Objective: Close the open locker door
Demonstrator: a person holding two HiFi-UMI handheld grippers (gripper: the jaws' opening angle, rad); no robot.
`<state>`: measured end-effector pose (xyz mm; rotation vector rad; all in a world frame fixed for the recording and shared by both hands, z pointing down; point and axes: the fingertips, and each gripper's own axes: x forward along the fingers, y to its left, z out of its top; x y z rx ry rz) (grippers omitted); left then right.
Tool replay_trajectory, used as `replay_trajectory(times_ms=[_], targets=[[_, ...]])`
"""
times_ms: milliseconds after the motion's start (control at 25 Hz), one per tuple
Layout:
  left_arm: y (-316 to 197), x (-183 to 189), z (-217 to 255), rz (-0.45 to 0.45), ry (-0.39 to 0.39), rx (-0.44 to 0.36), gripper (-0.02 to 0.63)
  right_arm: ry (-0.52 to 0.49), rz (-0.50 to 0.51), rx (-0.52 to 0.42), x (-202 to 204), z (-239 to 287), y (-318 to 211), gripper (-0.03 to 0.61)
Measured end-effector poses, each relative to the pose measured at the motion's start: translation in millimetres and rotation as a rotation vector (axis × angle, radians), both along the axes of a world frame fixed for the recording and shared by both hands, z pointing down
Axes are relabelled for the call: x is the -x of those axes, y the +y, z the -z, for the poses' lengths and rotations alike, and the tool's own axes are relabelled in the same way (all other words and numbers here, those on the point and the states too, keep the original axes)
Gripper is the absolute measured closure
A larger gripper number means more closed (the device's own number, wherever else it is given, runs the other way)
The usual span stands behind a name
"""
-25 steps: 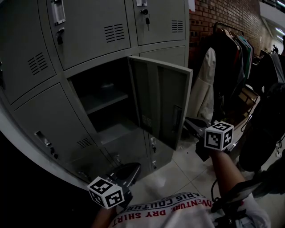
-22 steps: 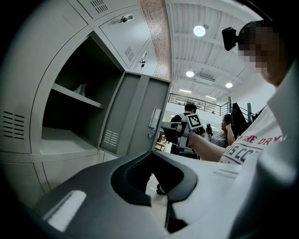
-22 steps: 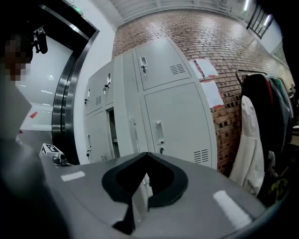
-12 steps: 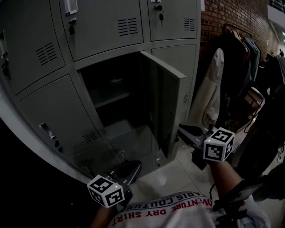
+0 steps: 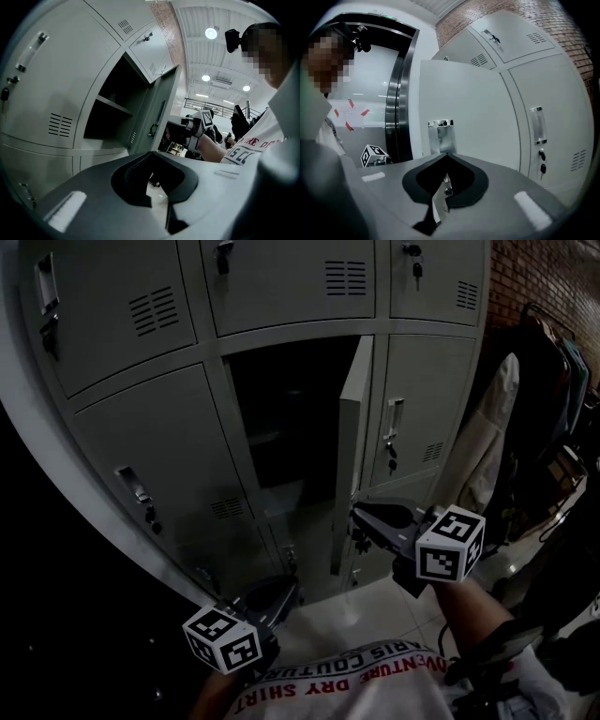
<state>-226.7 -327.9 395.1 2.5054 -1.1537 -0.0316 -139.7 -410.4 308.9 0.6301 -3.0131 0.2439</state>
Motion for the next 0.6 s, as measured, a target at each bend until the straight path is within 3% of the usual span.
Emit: replay_trajectory(times_ms=[360,600], targets=[[6,55,-2,0.132,0.008,0.014,0.611,0.026,0.107,-0.008,91,1,-36,0.584],[23,90,-10,0.226,0.015,0.036,0.611,0.060,0.094,-0.005,138,-1,-74,0.586]])
